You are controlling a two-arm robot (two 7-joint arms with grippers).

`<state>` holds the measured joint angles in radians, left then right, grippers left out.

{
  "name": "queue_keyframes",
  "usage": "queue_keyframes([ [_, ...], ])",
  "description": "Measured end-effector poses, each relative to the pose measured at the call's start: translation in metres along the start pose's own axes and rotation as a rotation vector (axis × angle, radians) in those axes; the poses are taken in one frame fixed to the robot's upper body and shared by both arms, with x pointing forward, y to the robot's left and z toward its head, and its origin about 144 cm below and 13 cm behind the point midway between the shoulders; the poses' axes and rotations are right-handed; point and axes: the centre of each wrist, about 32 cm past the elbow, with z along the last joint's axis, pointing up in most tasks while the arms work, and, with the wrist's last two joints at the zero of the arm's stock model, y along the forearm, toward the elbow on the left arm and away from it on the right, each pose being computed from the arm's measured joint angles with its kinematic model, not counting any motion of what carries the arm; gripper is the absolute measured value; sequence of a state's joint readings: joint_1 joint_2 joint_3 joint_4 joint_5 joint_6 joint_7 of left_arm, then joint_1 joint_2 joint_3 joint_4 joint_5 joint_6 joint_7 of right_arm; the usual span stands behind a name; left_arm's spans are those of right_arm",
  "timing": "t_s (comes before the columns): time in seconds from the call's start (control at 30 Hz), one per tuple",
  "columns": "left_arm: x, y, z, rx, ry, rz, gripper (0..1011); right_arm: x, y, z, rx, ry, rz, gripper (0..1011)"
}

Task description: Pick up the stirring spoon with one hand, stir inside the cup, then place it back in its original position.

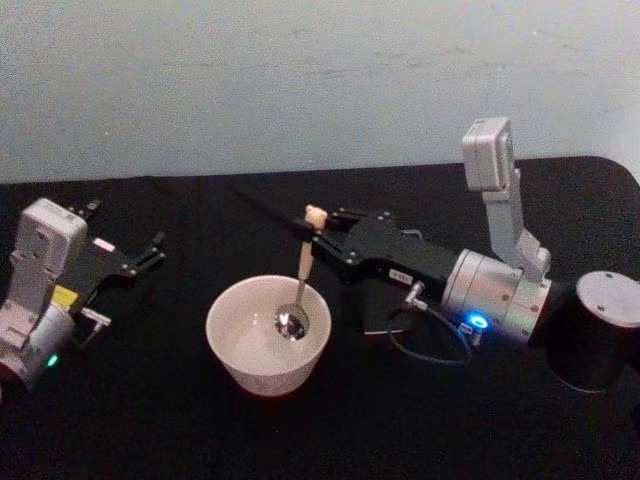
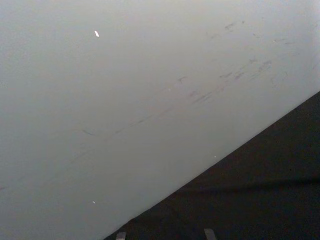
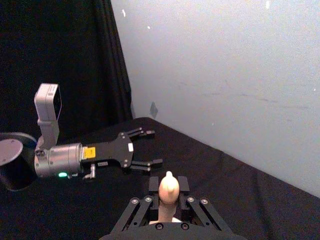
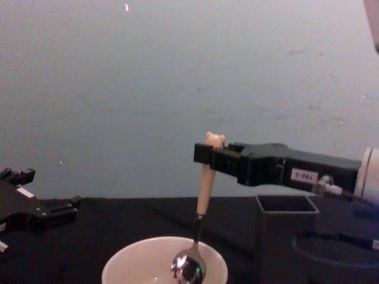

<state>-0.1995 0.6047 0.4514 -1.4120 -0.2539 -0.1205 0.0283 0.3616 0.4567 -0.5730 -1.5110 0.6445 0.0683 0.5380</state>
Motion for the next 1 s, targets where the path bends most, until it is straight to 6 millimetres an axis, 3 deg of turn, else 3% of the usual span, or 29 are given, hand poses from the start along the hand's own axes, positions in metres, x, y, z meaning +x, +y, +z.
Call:
queue_keyframes([
  [1.0,0.0,0.0,0.0,0.0,0.0,0.0,1001,-0.01,0.014,-0.026,-0.067,-0.049,0.082,214],
])
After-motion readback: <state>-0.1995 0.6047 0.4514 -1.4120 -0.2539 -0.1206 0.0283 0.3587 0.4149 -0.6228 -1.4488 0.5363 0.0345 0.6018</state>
